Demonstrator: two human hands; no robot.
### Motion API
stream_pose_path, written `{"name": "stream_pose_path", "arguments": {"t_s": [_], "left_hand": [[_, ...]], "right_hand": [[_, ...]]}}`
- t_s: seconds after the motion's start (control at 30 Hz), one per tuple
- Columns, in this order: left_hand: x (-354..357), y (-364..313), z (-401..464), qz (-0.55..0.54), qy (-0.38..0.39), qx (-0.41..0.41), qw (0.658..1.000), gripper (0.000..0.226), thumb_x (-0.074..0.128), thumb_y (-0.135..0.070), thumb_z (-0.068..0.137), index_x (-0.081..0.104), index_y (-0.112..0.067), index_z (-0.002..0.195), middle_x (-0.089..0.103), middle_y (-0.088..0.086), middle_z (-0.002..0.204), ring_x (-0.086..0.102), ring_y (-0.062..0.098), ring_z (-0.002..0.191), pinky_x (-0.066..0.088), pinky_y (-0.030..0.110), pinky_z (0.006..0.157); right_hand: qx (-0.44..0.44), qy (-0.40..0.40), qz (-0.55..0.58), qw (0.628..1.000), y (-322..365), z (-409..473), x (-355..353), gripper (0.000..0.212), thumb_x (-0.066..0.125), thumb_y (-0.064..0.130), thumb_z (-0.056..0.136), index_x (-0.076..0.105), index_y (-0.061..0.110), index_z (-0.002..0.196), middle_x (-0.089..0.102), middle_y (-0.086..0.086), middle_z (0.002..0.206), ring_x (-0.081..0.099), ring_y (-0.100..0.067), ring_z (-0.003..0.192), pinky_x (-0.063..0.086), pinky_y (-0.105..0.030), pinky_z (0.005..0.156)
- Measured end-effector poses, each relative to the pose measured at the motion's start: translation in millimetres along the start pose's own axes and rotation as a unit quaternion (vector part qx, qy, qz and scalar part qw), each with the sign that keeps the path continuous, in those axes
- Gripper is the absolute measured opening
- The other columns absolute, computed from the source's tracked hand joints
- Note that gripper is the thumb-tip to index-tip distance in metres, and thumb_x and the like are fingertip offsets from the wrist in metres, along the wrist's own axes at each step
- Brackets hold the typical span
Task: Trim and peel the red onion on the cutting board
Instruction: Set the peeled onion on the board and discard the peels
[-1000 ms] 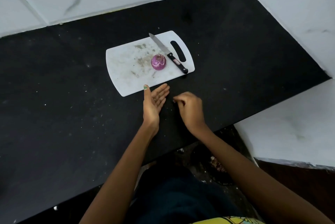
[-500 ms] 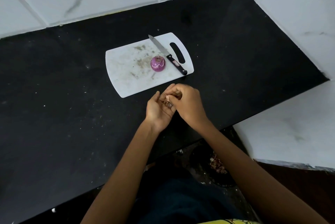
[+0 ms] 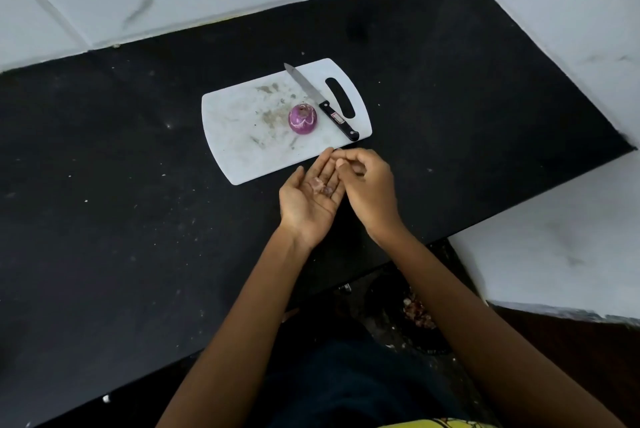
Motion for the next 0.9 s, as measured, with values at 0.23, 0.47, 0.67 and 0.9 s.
{"name": "stream_pose_path", "arguments": {"t_s": [0.23,0.47,0.67,0.9], "left_hand": [[51,19,-16,0.014,0.077,0.021,0.997,0.062,0.021,-0.044,0.100,0.045,0.001,0.135,0.055,0.016,0.131,0.046,0.024,0.132,0.031,0.034,0.113],[123,94,-25,0.125,0.194,-0.051,0.972,0.068,0.020,-0.051,0.098,0.045,-0.001,0.137,0.054,0.015,0.136,0.049,0.023,0.129,0.033,0.034,0.113],[140,209,-25,0.204,0.228,-0.188,0.933,0.075,0.024,-0.059,0.095,0.045,-0.001,0.137,0.052,0.017,0.138,0.050,0.024,0.129,0.034,0.035,0.112],[74,339,19,0.340,0.151,-0.295,0.880,0.078,0.023,-0.061,0.094,0.043,0.000,0.138,0.059,0.013,0.127,0.055,0.019,0.116,0.040,0.028,0.102]], "right_hand": [[0.048,-0.022,0.282,0.958,22,-12,-42,0.036,0.038,-0.009,0.093,0.058,-0.002,0.122,0.064,-0.013,0.122,0.060,-0.014,0.115,0.046,-0.023,0.102],[0.000,-0.184,0.360,0.914,21,-34,-139,0.036,0.038,-0.009,0.092,0.062,0.002,0.117,0.066,-0.007,0.118,0.061,-0.014,0.115,0.048,-0.025,0.100],[0.022,-0.356,0.440,0.825,-38,-74,-218,0.032,0.038,-0.006,0.095,0.065,0.008,0.106,0.068,-0.006,0.108,0.064,-0.015,0.107,0.049,-0.025,0.097],[0.129,-0.493,0.501,0.700,-179,-109,-251,0.026,0.043,-0.006,0.094,0.066,0.000,0.104,0.070,-0.010,0.098,0.065,-0.017,0.094,0.052,-0.022,0.089]]}}
Point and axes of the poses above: each hand's wrist, its own z-axis towards the middle knuckle, its own x-axis out of the palm, y = z × x, the point moved 2 cm from there along z, towards the middle knuckle
